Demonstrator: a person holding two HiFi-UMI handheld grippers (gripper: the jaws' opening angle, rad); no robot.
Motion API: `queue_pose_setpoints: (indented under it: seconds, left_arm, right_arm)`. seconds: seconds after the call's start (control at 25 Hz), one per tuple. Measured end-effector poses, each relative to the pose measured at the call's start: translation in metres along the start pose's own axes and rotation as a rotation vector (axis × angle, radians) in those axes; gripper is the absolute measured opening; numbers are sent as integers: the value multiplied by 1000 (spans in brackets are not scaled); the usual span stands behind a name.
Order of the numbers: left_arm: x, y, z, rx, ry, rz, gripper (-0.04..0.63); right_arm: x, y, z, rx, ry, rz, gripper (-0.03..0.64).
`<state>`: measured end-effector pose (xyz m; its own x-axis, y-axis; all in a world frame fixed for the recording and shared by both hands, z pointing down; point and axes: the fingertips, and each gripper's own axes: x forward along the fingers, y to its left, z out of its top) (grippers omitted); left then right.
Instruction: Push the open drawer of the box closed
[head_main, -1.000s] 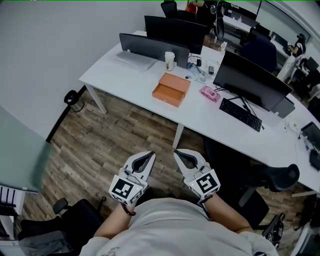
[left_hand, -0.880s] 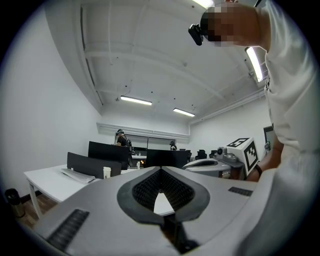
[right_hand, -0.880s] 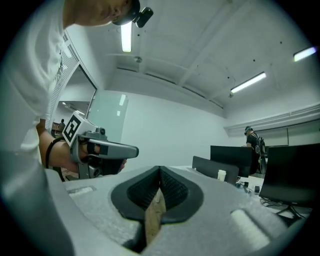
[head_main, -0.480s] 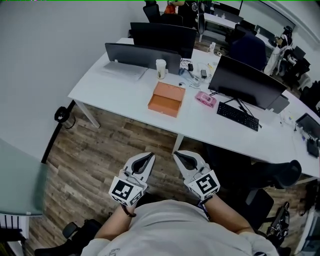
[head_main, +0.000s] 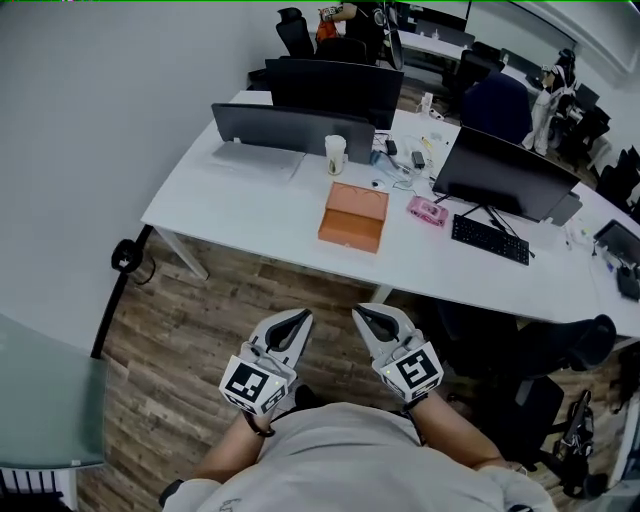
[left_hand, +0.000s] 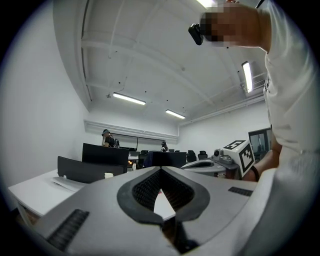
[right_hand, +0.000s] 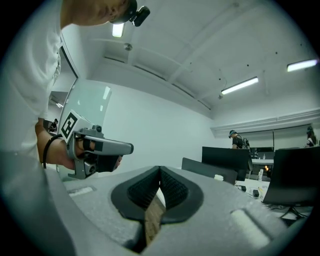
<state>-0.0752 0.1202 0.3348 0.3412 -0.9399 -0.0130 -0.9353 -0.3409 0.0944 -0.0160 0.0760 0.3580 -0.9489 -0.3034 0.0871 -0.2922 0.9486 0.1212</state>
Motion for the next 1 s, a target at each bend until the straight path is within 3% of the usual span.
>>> queue_pose_setpoints:
  seconds: [0.52,1.0]
  left_arm:
    - [-45,92,-1,-15,3,-47,-2]
    - [-23,122,-23,-24,42,-69,-2]
  right_arm:
    - [86,41,2,-1,30,-47,2]
    - [116,11,-26,29,49,-87,2]
